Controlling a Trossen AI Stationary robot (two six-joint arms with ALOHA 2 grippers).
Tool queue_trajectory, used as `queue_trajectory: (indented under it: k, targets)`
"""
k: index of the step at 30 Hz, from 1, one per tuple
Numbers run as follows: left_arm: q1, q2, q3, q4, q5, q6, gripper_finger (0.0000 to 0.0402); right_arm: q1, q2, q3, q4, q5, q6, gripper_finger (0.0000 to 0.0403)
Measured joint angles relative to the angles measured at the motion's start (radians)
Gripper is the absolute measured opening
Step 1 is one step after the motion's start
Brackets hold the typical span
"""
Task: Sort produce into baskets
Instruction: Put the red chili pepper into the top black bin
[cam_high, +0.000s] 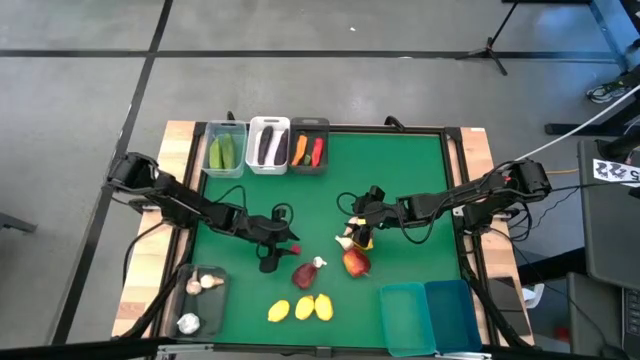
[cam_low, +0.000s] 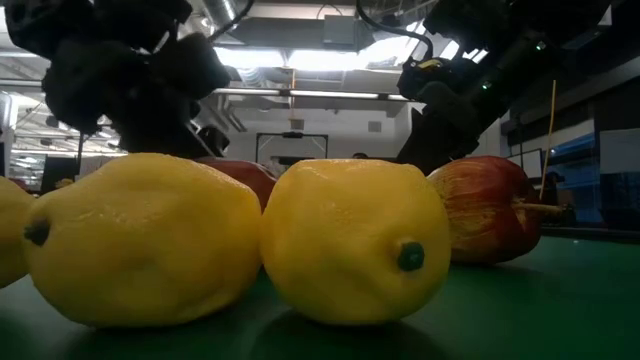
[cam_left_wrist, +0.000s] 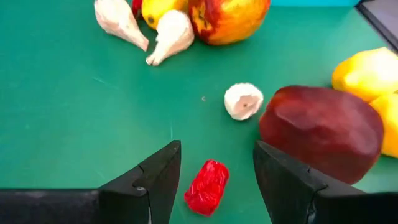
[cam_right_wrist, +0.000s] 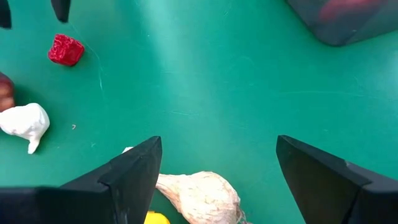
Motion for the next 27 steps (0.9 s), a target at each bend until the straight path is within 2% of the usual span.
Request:
queue_trajectory:
  k: [5,20,27]
  targets:
    - [0.019,0.064,0.000,0.016,0.038,-0.009,0.0196,0.000,0.000,0.000,0.000,0.000,0.000,0.0317]
    - [0.020,0.174,0.001,0.069,0.042,-0.015,0.0195,0.000,0.000,0.000,-0.001,0.000,0.000,0.0317]
    - [0.021,0.174,0.001,0.067,0.041,-0.019,0.0161,0.000,0.000,0.000,-0.001,0.000,0.000,0.0317]
